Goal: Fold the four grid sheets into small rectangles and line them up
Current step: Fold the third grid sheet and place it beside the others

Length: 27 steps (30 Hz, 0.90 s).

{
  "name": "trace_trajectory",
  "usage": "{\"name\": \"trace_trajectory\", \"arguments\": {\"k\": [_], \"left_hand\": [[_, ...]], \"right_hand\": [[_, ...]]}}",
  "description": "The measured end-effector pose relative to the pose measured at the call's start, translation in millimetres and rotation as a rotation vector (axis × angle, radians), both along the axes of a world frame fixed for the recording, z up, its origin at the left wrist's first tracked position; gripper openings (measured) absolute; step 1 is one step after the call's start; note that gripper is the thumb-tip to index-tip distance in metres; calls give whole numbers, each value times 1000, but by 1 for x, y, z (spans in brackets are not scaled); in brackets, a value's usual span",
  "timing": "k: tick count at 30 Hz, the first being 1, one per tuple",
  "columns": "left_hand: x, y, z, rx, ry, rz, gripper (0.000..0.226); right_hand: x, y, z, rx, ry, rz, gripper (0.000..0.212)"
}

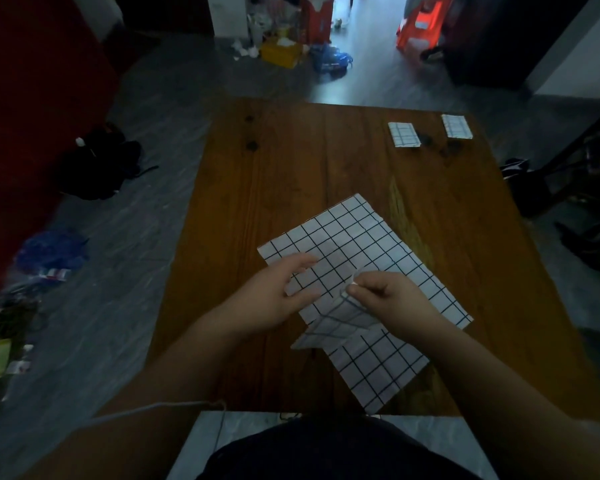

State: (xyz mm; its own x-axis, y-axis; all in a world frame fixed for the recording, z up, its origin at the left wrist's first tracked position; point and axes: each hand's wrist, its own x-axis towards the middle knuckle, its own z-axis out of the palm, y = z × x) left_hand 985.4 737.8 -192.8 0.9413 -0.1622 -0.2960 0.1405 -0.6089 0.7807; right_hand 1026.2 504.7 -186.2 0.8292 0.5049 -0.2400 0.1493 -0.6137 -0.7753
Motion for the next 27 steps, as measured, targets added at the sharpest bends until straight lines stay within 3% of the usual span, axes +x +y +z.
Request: {"name": "trace_trajectory", "arguments": {"k": [4,10,13,15,17,20,24,27], "left_hand": [[-9,-25,-8,35,-12,-97,58],[-14,-33,-11,10,-128,-117,12],[-16,-34,-12,-36,-103,-98,16],[-18,-34,-12,-168,-5,-23,19],[-19,-32,-10,-285,66,66,20],[-21,-29,-5,-445,152,153,23],[-25,-26,-2,-527,215,224,24],[-26,-25,0,-543,205,229,22]], "right_hand": [[-9,5,9,89,11,-62,23],[-15,5,22,167,-53,-100,21],[-17,0,22,169,-50,-172,17],[-17,-5,20,104,-173,-219,10],[-16,-11,18,17,-227,-200,26],[-16,-14,19,-6,-37,-205,44],[-18,-15,17,165,55,-283,7],[-21,-13,16,189,19,-323,11]]}}
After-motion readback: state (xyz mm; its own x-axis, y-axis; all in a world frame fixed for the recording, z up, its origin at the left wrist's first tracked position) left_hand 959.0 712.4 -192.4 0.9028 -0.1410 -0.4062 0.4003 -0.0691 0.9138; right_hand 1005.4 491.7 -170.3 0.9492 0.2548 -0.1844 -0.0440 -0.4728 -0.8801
